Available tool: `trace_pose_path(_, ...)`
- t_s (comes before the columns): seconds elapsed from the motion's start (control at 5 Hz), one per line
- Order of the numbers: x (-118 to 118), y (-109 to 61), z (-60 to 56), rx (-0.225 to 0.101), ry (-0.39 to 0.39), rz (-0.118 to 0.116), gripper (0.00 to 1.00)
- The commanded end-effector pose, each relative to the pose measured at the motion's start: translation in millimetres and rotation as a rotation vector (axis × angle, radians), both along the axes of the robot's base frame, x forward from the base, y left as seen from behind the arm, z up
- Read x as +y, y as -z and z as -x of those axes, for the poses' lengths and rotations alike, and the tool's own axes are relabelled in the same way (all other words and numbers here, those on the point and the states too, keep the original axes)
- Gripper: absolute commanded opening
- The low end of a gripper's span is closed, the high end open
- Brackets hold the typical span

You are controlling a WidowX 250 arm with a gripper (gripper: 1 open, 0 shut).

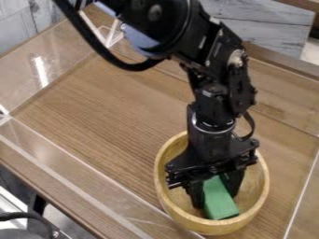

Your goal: Remove the green block from inside the brown bowl and put it on the table

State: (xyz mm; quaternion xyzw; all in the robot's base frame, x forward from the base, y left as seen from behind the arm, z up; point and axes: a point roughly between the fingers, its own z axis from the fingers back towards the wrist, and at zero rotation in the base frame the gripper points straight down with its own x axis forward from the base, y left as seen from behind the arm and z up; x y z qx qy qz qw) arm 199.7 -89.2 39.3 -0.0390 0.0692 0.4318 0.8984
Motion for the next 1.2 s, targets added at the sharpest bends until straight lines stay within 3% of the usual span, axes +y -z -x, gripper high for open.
trace_pose_path(0.0, -6, -10.9, -7.5, -0.031, 0.033, 0.01, 0.0)
trace_pose_path(0.4, -7, -15.2, -5.3, -0.009, 0.069, 0.008, 0.0)
trace_pose_path(1.0, 1, -36.9, -2.6, -0.015, 0.033, 0.037, 0.0)
